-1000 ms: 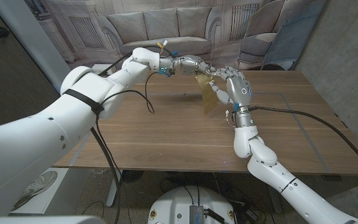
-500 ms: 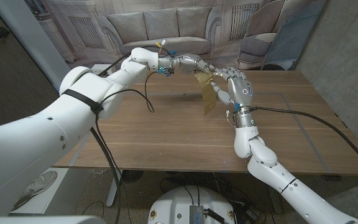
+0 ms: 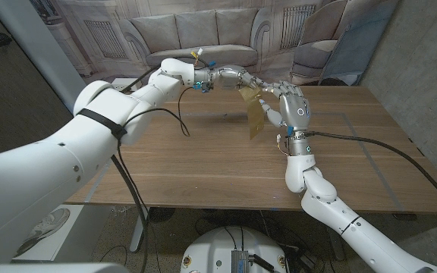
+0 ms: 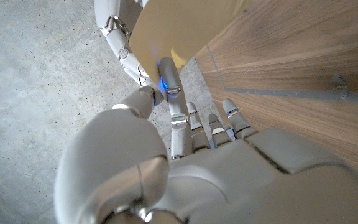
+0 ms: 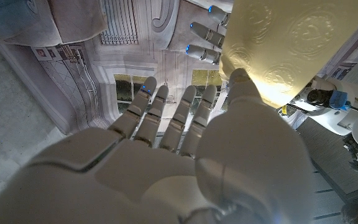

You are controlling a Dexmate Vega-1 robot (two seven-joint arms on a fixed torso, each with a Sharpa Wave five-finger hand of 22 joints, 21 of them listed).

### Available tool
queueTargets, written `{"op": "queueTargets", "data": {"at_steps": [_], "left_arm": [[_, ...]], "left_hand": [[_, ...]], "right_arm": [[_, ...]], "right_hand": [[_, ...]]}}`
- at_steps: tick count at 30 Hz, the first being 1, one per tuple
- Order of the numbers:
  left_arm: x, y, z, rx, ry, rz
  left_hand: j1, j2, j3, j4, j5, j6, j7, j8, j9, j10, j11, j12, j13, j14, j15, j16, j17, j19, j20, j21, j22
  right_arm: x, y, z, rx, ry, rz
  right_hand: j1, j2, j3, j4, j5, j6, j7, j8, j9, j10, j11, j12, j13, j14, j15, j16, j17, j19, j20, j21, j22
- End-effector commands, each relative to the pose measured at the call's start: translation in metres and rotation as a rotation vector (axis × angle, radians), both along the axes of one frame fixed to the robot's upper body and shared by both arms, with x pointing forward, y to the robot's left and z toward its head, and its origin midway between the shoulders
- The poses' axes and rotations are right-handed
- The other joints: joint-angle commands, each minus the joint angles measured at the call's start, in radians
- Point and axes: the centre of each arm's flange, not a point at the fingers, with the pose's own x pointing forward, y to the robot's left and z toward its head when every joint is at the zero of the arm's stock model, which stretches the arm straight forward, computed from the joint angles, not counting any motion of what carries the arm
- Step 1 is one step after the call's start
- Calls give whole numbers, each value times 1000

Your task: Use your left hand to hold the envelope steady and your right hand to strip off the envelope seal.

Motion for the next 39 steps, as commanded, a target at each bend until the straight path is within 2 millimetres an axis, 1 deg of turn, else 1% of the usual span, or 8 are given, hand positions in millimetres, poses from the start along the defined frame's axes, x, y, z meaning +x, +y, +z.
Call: {"op": "queueTargets", "data": {"at_steps": [1,5,11,17,24,28,35,39], "left_arm": [[-2,-8,-1,5,11,-15],[-3,-9,-2,9,6,-23],[-2,-7,0,-1,5,-11],[0,-7,-1,-5,12,1],[4,-5,-3,-20,27,24],[5,-4,-3,-32,28,30],[7,-4,-2,-41,20,44],[9,-1,-5,-32,26,58]], "left_hand": [[-7,0,11,-2,12,-5,-8,7,0,5,6,4,3,4,2,-5,6,0,5,8,0],[-9,-1,13,-1,16,-5,-6,8,-1,4,5,5,4,4,3,-6,7,1,6,10,0],[-12,-1,14,-1,20,-7,-8,7,-4,2,4,5,5,3,4,-6,9,0,8,13,0],[-15,-3,16,-1,22,-8,-9,9,-4,2,4,6,5,2,2,-7,10,2,11,15,-1],[-18,-4,17,0,25,-11,-9,9,-5,0,7,6,6,1,3,-7,12,1,12,18,-1],[-20,-3,18,1,26,-12,-11,10,-6,-2,9,6,7,1,3,-7,13,0,13,19,-1],[-21,-4,21,0,29,-12,-12,12,-7,-3,8,7,8,1,3,-7,15,-1,11,21,-2],[-22,-5,22,-1,31,-11,-10,13,-7,-3,6,7,8,1,2,-7,16,-3,9,22,-2]], "right_arm": [[3,1,1,-14,2,-8],[3,2,0,-23,9,-18],[3,3,1,-32,-7,-40],[3,4,0,-21,-35,-32],[2,5,0,-32,-67,-27],[2,6,0,-24,-95,-28],[1,9,1,-29,-117,-27],[1,9,1,-15,-141,-39]], "right_hand": [[7,-3,8,3,-1,-12,-1,-9,-3,-11,-2,-5,4,4,-155,2,4,1,1,5,1],[8,-4,11,3,-2,33,-6,6,-5,-6,-2,-3,5,5,-156,1,5,1,1,6,1],[7,3,24,8,-2,198,0,57,-17,24,-15,8,7,14,-160,2,8,-1,2,10,1],[5,10,30,11,-1,246,-6,69,-22,36,-28,12,8,26,-166,6,11,-1,0,13,1],[4,18,37,12,-2,343,-3,112,-15,67,-32,22,9,50,-174,10,13,7,-8,20,1],[8,21,43,10,-2,402,-6,147,-2,92,-33,29,10,67,-178,12,15,12,-12,26,1],[16,22,51,5,1,428,3,165,6,112,-34,33,11,73,-182,10,15,16,-28,30,1],[25,27,58,2,6,418,24,169,14,120,-35,34,11,72,-185,7,14,17,-45,32,1]]}}
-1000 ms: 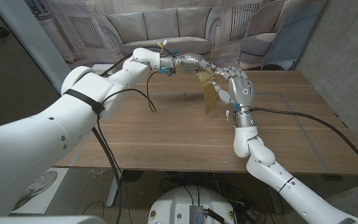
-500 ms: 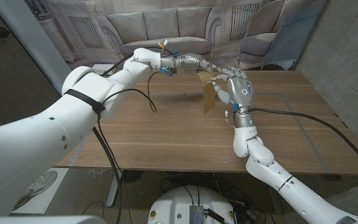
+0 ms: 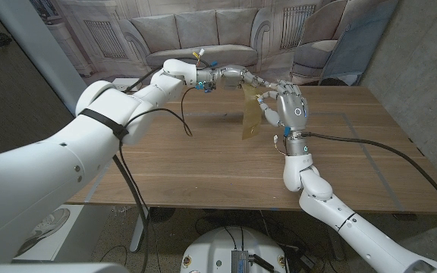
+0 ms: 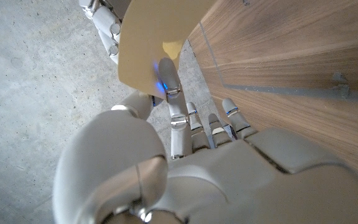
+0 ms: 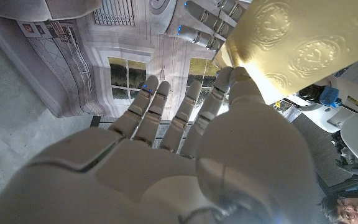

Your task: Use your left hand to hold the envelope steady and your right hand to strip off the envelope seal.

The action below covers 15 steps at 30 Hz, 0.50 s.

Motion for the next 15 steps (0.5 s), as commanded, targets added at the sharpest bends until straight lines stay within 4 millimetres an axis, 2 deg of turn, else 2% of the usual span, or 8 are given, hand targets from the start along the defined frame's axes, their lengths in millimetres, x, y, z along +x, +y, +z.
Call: {"op": "queueTargets", "data": {"at_steps": [1,9,15], "left_arm": [[6,4,-5,-13,18,31],[7,11,-9,4,8,35],[6,15,-8,-6,3,27]], "left_hand": [[-4,0,8,2,9,2,0,10,0,1,2,7,4,1,2,-1,2,-4,0,7,3],[-6,0,12,1,13,6,1,11,-6,1,2,9,5,1,3,-1,3,-8,-1,9,3],[-7,-1,15,0,15,7,0,10,-12,2,2,10,5,1,3,-1,5,-10,-5,11,2]], "right_arm": [[-1,3,0,24,-59,-7],[-1,1,-1,46,-72,-20],[0,0,-2,52,-79,-23]], "right_hand": [[18,11,14,-4,7,-1,17,9,24,16,1,8,5,8,-178,-1,2,4,-20,9,1],[28,31,26,-2,20,-15,49,22,44,27,-2,7,6,6,-180,-4,2,1,-39,9,0],[29,35,29,-1,27,-19,53,30,55,36,-2,8,7,7,-180,-5,2,0,-44,10,0]]}}
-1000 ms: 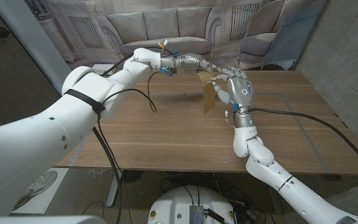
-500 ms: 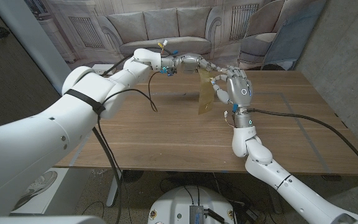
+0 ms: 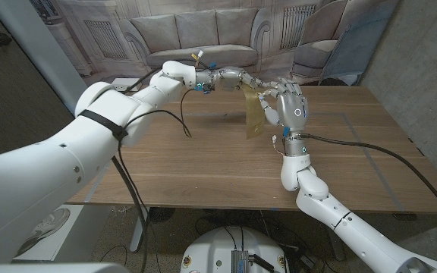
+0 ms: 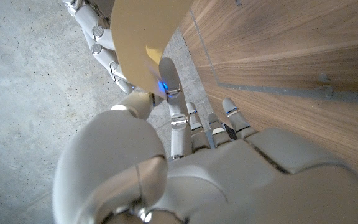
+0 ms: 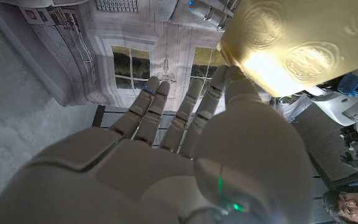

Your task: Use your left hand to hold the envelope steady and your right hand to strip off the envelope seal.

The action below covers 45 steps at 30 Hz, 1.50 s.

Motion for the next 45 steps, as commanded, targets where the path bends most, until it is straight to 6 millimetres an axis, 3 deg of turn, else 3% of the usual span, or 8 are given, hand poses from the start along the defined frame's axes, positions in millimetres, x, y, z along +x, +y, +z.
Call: {"op": "queueTargets", "data": {"at_steps": [1,9,11,14,17,45], "left_arm": [[1,8,-2,-4,-8,3],[0,7,-3,4,-9,-4],[-1,6,-2,15,-18,-10],[-3,5,0,12,-24,-18],[-2,5,-2,20,-18,-18],[-10,39,-16,37,-47,-94]], "left_hand": [[-7,0,7,0,7,7,-1,2,-3,1,2,10,5,0,3,-2,5,-10,-5,7,2],[-8,-1,8,0,10,6,-3,5,-2,0,1,11,6,0,3,-2,6,-11,-7,9,2],[-9,-2,9,0,10,5,0,6,0,1,0,11,6,0,2,-2,6,-11,-9,10,2],[-9,-2,10,-1,11,6,-1,7,-1,1,-2,12,7,0,2,-2,7,-12,-10,10,2],[-10,-3,11,-1,12,5,1,7,-1,1,-2,12,7,0,2,-2,7,-12,-10,11,2],[-16,-4,18,-1,17,-2,-2,12,-5,-1,2,15,9,-1,3,-2,12,-16,-10,20,1]], "right_arm": [[2,-2,-2,19,-16,3],[2,-4,-4,18,-47,11],[1,-3,2,-4,41,-23],[1,-4,0,25,22,-9],[-3,-4,-2,42,-29,-29],[-1,-9,-6,104,-72,-54]], "right_hand": [[3,12,8,2,12,5,7,16,56,14,0,4,3,7,-180,-5,3,-1,-36,10,0],[4,12,10,2,20,0,8,26,68,21,0,5,5,9,-180,-6,3,-1,-37,11,-1],[0,12,10,5,25,3,-6,33,74,28,1,6,6,12,-179,-5,3,0,-34,12,-1],[-16,3,4,12,30,-7,-22,38,81,15,2,-1,8,13,-175,-7,4,-3,-23,13,-1],[-13,17,11,14,36,-28,4,45,96,36,-2,7,14,14,-183,-7,5,-13,-39,10,-2],[-6,26,19,10,60,-37,10,91,146,45,-1,6,28,16,-182,-10,8,-3,-53,17,-2]]}}
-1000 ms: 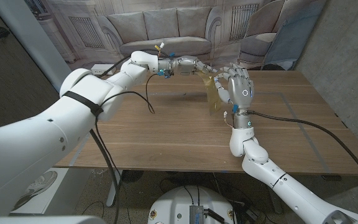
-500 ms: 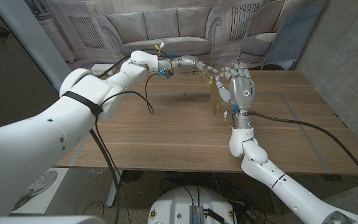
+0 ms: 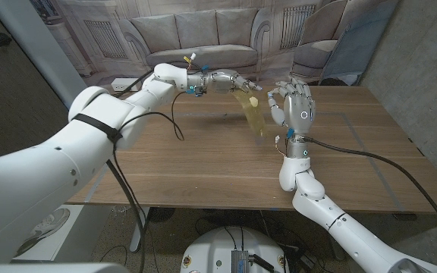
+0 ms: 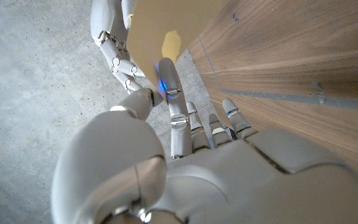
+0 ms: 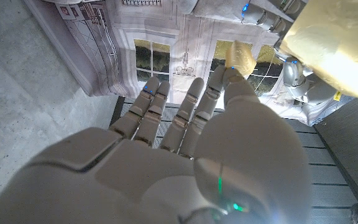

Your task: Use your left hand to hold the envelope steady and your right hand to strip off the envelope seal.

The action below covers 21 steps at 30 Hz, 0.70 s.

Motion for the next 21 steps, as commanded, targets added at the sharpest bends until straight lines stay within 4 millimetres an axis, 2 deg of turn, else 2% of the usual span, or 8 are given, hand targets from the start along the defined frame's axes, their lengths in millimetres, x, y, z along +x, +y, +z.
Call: {"op": "queueTargets", "data": {"at_steps": [1,14,21], "left_arm": [[-5,13,-7,22,-25,-41],[-15,23,-13,62,-86,-94],[-20,27,-19,59,-93,-96]], "left_hand": [[0,5,10,0,10,-1,-1,4,2,-1,3,8,5,-1,3,-2,3,-7,-1,5,1],[-2,4,12,-1,10,2,-7,6,-2,-1,0,9,5,0,1,-1,5,-9,-2,9,1],[-6,4,11,2,9,-3,-2,9,1,-1,0,10,6,-1,2,-1,6,-10,-2,10,1]], "right_arm": [[-3,1,0,10,-23,-4],[-10,2,3,-3,-38,-20],[-11,3,5,-7,-39,-14]], "right_hand": [[8,8,15,6,9,7,1,37,147,10,-1,6,6,6,-183,-2,5,8,-50,9,3],[8,6,17,5,16,5,-1,46,157,14,-1,7,9,8,-183,-3,5,8,-51,10,2],[6,5,17,6,20,2,-2,53,164,18,-1,7,12,10,-182,-2,5,9,-50,11,2]]}}
